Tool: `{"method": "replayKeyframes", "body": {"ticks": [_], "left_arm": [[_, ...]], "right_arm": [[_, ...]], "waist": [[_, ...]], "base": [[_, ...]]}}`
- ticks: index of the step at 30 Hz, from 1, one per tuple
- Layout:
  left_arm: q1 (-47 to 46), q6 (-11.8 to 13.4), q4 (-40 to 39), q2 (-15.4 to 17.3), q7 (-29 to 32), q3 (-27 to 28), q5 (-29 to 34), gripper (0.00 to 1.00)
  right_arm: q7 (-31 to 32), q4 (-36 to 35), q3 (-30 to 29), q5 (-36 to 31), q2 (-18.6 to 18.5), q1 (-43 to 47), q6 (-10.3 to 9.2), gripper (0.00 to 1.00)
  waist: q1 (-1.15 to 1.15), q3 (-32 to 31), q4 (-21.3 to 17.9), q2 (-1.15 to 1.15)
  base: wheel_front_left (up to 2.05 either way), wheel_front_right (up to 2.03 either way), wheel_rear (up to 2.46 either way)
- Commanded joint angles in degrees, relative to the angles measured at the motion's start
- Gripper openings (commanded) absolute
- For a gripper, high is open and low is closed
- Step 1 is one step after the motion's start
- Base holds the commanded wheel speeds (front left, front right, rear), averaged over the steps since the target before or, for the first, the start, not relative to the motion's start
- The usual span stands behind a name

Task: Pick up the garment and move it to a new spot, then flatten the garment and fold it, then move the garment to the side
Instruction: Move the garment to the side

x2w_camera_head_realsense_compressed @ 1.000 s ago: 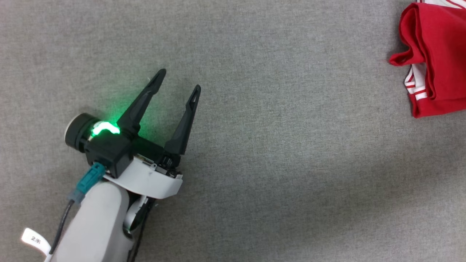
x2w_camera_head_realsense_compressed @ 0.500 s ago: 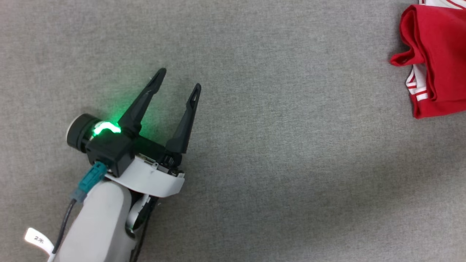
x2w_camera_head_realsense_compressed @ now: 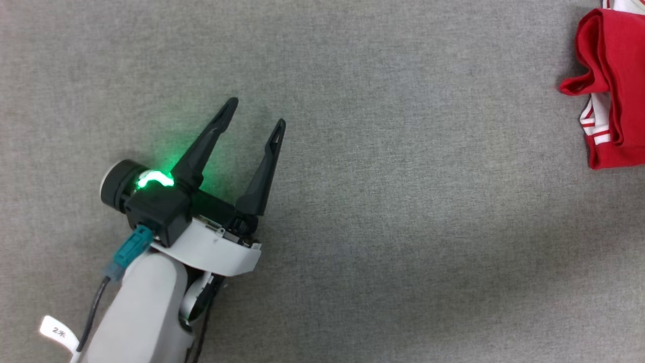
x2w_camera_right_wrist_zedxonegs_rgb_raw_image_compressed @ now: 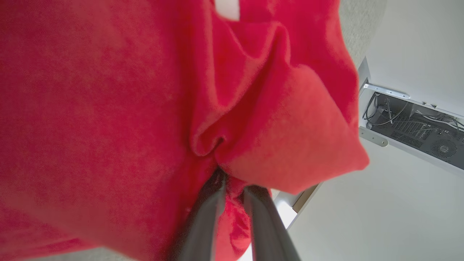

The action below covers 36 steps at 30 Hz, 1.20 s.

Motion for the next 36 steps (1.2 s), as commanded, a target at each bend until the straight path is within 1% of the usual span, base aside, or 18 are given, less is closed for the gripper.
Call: {"method": "replayKeyframes", "body": {"ticks": [1, 2, 3, 7, 11, 16, 21, 23, 27, 29, 33, 36], "left_arm": [[1.82, 0.17, 1.46, 0.41, 0.36, 0.30, -0.23, 1.00], [1.87, 0.17, 1.56, 0.42, 0.36, 0.29, -0.25, 1.00], [1.94, 0.17, 1.65, 0.41, 0.36, 0.27, -0.32, 1.00], [2.22, 0.17, 1.71, -0.02, 0.23, 0.52, -0.36, 1.00], [2.65, 0.17, 1.67, -0.50, 0.22, 0.67, -0.27, 1.00], [3.85, 0.17, 1.91, -1.14, 0.21, 0.90, 0.05, 1.00], [5.52, 0.17, 2.12, -1.59, 0.21, 1.59, 0.14, 1.00], [6.37, 0.17, 2.26, -1.61, 0.21, 1.77, 0.18, 1.00], [8.34, 0.17, 2.48, -1.83, 0.21, 2.53, 0.12, 1.00], [9.72, 0.17, 2.70, -1.85, 0.20, 3.03, 0.05, 1.00], [12.37, 0.17, 2.89, -2.10, 0.20, 4.20, -0.12, 1.00], [14.64, 0.17, 3.21, -2.47, 0.20, 5.19, -0.36, 1.00]], "right_arm": [[-0.13, 0.94, -0.25, 0.75, 0.79, 1.19, -0.10, 0.49], [-0.31, 1.43, -0.33, 1.11, 1.14, 1.33, -0.10, 0.72], [-0.39, 2.07, -0.52, 1.51, 1.42, 1.39, -0.10, 1.00], [0.10, 4.16, -1.11, 2.88, 2.56, 1.28, -0.10, 1.00], [0.24, 4.63, -1.16, 3.01, 3.09, 0.83, -0.11, 1.00], [1.93, 6.78, -1.71, 3.28, 3.86, 0.72, -0.11, 1.00], [1.34, 8.54, -3.36, 3.60, 4.75, 1.45, -0.11, 1.00], [-0.21, 8.71, -4.62, 4.38, 5.26, 2.13, -0.11, 1.00], [-5.29, 8.15, -7.14, 6.76, 6.48, 5.29, -0.11, 1.00], [-8.77, 6.50, -8.16, 7.97, 7.08, 7.50, -0.11, 1.00], [-17.97, 3.36, -9.95, 9.53, 7.17, 12.39, -0.11, 1.00], [-26.62, 1.70, -12.17, 9.90, 7.66, 16.47, -0.11, 1.00]], "waist": [[0.00, -0.28, 0.32, 0.00], [0.00, -0.47, 0.44, 0.00], [0.00, -0.70, 0.54, 0.00], [0.00, -2.42, 0.77, 0.00], [0.00, -4.54, 0.80, 0.00], [0.00, -8.75, 0.67, 0.00], [0.00, -13.28, 0.60, 0.00], [0.00, -15.14, 0.67, 0.00], [0.00, -19.12, 1.35, 0.00], [0.00, -21.26, 1.83, 0.00], [0.00, -25.25, 3.14, 0.00], [0.00, -28.44, 4.25, 0.00]], "base": [[0.00, 0.00, 0.00], [0.00, 0.00, 0.00], [0.00, 0.00, 0.00], [0.00, 0.00, 0.00], [0.00, 0.00, 0.00], [0.00, 0.00, 0.00], [0.00, 0.00, 0.00], [0.00, 0.00, 0.00], [0.00, 0.00, 0.00], [0.00, 0.00, 0.00], [0.00, 0.00, 0.00], [0.00, 0.00, 0.00]]}}
